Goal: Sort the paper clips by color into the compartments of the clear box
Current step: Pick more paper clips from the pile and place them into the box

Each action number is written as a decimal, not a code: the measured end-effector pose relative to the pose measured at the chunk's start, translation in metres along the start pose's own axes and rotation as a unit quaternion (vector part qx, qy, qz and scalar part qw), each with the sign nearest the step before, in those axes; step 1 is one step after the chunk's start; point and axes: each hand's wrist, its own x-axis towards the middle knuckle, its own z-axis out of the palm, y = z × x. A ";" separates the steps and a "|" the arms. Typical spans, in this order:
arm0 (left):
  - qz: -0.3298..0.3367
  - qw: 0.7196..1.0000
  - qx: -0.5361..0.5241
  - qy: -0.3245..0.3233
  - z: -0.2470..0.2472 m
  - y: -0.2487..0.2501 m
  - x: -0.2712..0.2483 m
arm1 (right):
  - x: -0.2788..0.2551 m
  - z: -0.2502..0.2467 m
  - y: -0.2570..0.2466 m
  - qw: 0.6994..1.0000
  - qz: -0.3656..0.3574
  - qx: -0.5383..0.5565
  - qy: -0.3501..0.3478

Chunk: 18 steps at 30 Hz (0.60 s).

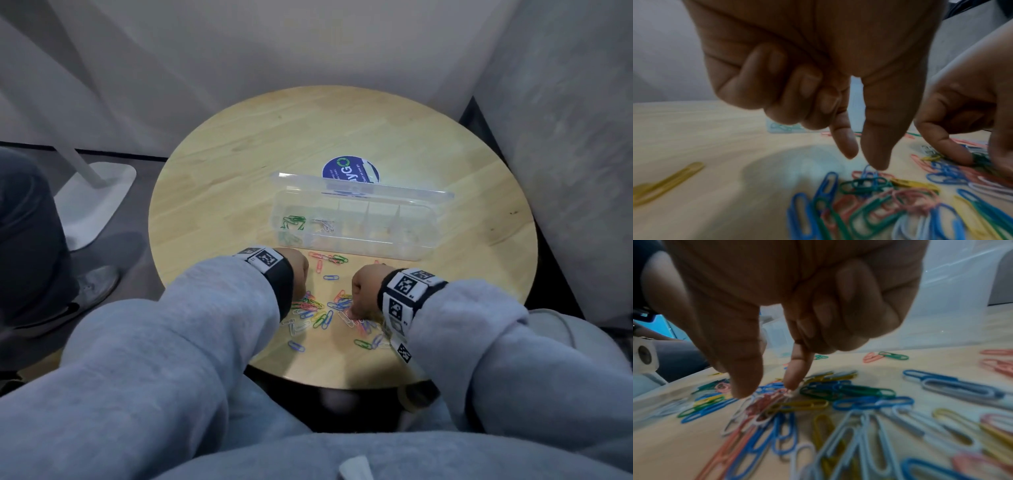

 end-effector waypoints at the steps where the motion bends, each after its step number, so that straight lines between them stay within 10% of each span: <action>1: -0.005 1.000 0.003 -0.001 0.002 0.001 0.000 | 0.001 0.002 -0.001 1.000 0.004 -0.010 0.009; 10: 0.015 1.000 -0.022 0.001 0.013 -0.003 0.008 | -0.004 -0.005 0.001 0.982 0.009 0.186 0.001; 18: 0.043 0.998 -0.019 0.032 0.018 0.003 0.010 | -0.002 -0.007 0.024 0.801 0.000 0.598 -0.016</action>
